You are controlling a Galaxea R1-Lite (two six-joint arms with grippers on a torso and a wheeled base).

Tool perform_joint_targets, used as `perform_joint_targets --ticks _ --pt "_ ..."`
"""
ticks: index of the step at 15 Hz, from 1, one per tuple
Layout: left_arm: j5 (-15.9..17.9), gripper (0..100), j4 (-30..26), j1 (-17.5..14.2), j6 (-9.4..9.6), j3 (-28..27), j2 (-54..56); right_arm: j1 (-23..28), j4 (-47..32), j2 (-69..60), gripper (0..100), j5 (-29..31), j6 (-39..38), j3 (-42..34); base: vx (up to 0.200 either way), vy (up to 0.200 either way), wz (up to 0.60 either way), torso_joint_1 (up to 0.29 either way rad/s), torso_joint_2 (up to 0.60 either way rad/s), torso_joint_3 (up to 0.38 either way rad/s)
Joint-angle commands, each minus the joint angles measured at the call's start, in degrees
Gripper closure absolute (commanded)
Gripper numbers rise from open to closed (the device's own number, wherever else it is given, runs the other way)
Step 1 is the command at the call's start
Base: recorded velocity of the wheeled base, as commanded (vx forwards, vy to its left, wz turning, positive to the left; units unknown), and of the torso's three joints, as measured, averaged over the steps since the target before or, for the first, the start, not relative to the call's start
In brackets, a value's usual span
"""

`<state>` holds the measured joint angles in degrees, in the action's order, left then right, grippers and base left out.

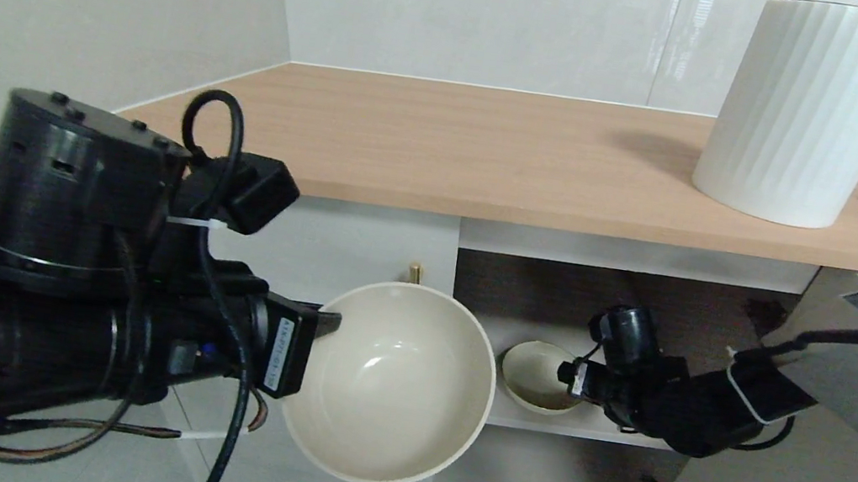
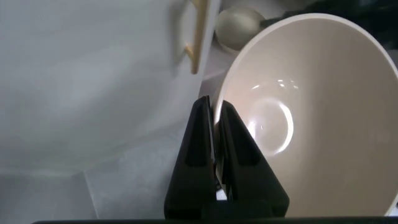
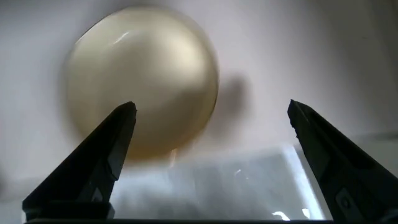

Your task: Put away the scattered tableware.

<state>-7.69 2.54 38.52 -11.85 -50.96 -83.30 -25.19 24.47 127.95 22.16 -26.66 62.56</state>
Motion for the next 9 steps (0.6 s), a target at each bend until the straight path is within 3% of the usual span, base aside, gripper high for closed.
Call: perform_joint_targets --ticks 1,5,9 --pt "-0.13 100 2.3 1.73 0.95 2.35 -5.73 -3.2 -0.21 -13.52 0 -3.27 3.55 -10.0 0.0 0.0 0.0 0.0 0.0 0.0" --pt "-0.22 100 5.73 3.05 1.3 2.35 -11.36 -6.98 -2.41 -26.09 0 -9.95 5.22 -15.8 0.0 0.0 0.0 0.0 0.0 0.0" --pt "-2.68 100 9.15 4.72 4.11 2.44 -16.63 -6.98 -11.63 -36.37 0 -17.5 5.13 -14.4 0.0 0.0 0.0 0.0 0.0 0.0"
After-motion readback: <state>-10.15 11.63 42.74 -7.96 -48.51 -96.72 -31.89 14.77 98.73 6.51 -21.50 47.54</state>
